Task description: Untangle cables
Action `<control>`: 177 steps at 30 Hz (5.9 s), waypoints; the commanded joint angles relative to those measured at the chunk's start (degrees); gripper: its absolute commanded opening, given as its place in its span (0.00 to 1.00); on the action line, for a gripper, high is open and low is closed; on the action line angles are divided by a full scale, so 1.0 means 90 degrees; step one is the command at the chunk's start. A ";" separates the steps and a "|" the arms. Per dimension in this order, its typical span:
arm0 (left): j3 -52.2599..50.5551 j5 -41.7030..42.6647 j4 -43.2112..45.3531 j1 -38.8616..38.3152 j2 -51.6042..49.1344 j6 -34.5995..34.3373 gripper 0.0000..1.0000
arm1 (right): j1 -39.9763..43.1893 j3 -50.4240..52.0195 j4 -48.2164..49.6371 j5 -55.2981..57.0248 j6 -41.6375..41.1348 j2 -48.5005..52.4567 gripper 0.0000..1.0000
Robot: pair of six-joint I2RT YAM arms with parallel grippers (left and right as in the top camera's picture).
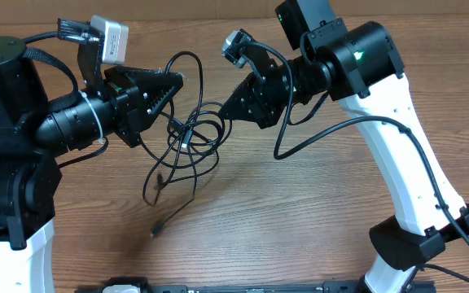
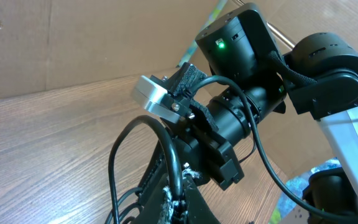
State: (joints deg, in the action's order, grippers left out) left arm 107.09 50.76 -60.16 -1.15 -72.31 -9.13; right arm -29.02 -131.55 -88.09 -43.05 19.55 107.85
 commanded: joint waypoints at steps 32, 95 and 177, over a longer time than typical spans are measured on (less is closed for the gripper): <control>0.1146 0.0296 -0.0546 0.0588 0.0097 0.0046 0.04 | 0.3526 0.0039 0.1537 0.6380 -0.4537 -0.0005 0.04; -0.0493 -0.2982 -0.1367 -0.1826 -0.0750 0.1117 0.21 | 0.5093 0.1785 0.2154 0.4308 -0.3024 0.1518 0.96; -0.1027 -0.2336 -0.1032 -0.1401 -0.1695 0.2431 0.42 | 0.0874 -0.2531 -0.0522 0.1149 -0.1970 0.0386 0.04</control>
State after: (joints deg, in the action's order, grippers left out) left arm 101.19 26.15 -69.12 -12.56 -84.60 5.15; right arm -19.33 -153.12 -93.06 -31.03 1.54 114.39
